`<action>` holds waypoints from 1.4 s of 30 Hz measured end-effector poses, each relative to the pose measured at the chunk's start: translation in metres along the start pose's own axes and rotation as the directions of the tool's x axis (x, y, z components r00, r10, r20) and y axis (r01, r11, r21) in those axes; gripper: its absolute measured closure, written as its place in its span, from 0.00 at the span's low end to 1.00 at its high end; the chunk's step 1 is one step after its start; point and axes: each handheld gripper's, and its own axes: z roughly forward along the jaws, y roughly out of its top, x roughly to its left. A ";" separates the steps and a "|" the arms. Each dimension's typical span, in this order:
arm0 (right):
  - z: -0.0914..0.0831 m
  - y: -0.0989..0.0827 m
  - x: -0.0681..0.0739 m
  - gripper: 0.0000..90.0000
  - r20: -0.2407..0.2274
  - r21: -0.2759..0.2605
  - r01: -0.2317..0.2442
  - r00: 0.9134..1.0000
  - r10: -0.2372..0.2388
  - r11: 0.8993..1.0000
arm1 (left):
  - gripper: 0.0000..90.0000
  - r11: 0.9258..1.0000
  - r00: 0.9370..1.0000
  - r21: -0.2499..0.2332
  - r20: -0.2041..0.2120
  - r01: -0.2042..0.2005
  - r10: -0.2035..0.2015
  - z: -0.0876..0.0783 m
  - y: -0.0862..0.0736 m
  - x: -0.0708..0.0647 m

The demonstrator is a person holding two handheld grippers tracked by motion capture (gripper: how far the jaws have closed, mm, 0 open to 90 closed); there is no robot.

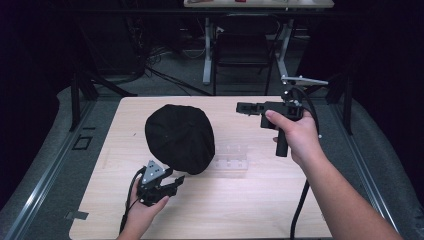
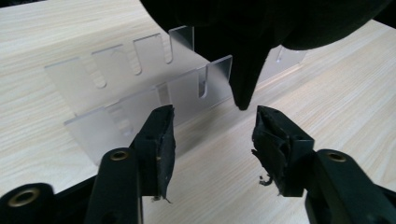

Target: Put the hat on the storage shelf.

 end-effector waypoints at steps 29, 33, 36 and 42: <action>-0.033 -0.036 -0.020 0.55 0.153 -0.010 0.122 0.981 -0.119 0.993 | 0.48 0.988 0.985 -0.035 -0.077 0.152 -0.154 -0.035 -0.039 0.043; -0.037 -0.048 -0.025 0.55 0.213 0.005 0.162 0.964 -0.159 0.987 | 0.48 0.991 0.987 -0.019 -0.082 0.136 -0.137 -0.033 -0.041 0.042; -0.040 -0.058 -0.027 0.55 0.241 -0.001 0.201 0.951 -0.195 0.980 | 0.48 0.993 0.989 -0.013 -0.089 0.114 -0.114 -0.032 -0.042 0.040; -0.046 -0.080 -0.035 0.54 0.234 -0.003 0.213 0.950 -0.206 0.977 | 0.48 0.995 0.992 -0.006 -0.079 0.100 -0.100 -0.030 -0.043 0.038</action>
